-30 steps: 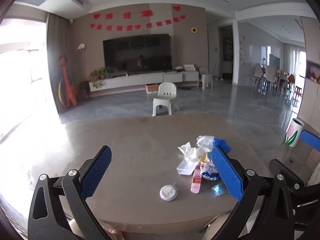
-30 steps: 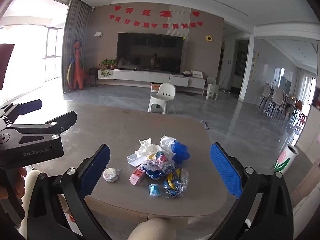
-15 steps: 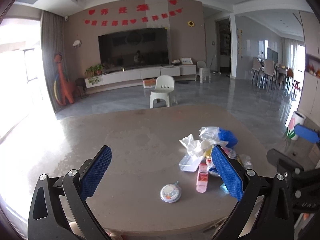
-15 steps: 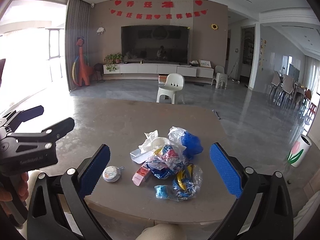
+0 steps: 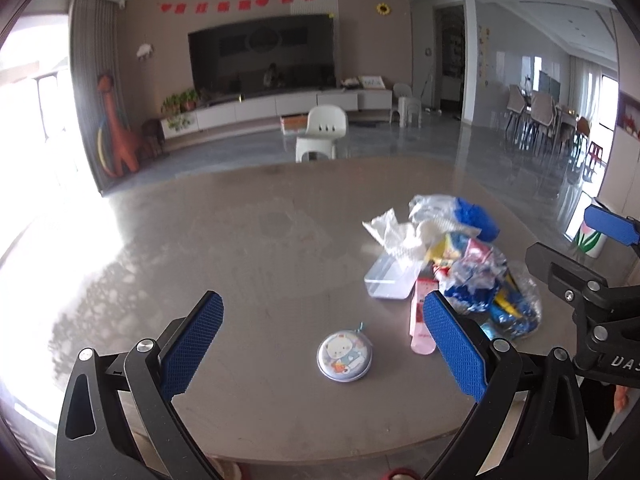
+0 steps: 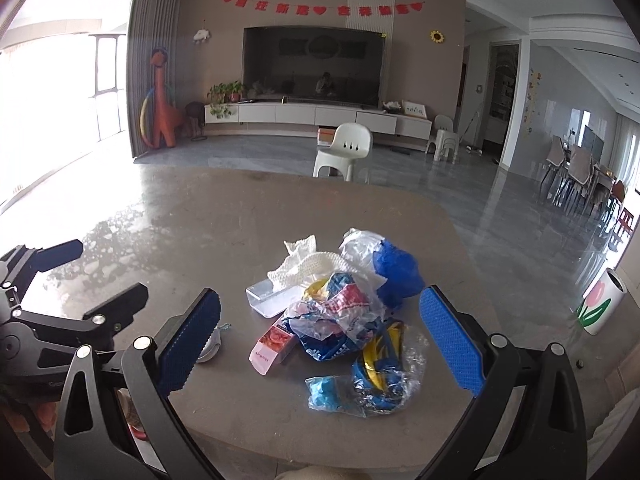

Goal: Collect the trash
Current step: 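Move both grippers toward the trash pile on the table, then grasp the bear-print coin purse with left gripper while right grasps the colorful plastic bag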

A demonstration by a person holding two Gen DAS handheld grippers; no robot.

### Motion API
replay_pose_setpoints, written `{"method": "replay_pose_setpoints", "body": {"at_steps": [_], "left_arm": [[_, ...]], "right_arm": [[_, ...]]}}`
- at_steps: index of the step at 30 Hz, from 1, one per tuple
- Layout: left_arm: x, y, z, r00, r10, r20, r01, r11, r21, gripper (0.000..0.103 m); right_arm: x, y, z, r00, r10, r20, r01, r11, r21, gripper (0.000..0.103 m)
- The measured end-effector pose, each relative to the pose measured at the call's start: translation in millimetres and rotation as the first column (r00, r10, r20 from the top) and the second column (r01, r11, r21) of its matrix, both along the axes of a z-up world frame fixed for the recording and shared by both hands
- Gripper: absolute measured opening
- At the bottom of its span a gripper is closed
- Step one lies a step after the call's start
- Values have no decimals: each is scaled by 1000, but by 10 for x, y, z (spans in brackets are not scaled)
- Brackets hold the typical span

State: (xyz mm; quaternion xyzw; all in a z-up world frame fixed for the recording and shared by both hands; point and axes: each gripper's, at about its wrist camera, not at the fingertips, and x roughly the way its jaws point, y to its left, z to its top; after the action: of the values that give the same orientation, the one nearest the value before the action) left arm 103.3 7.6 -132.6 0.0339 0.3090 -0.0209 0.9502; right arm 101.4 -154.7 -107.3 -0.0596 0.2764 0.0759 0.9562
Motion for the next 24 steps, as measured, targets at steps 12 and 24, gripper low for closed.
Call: {"method": "replay_pose_setpoints", "body": {"at_steps": [12, 24], "left_arm": [[398, -70, -652, 993, 16, -117, -14, 1000, 13, 98], [613, -86, -1172, 974, 38, -222, -37, 999, 7, 96]], "right_arm": [[363, 47, -313, 999, -9, -49, 9, 1000, 5, 100], [517, 84, -468, 997, 1, -78, 0, 1000, 15, 100]]}}
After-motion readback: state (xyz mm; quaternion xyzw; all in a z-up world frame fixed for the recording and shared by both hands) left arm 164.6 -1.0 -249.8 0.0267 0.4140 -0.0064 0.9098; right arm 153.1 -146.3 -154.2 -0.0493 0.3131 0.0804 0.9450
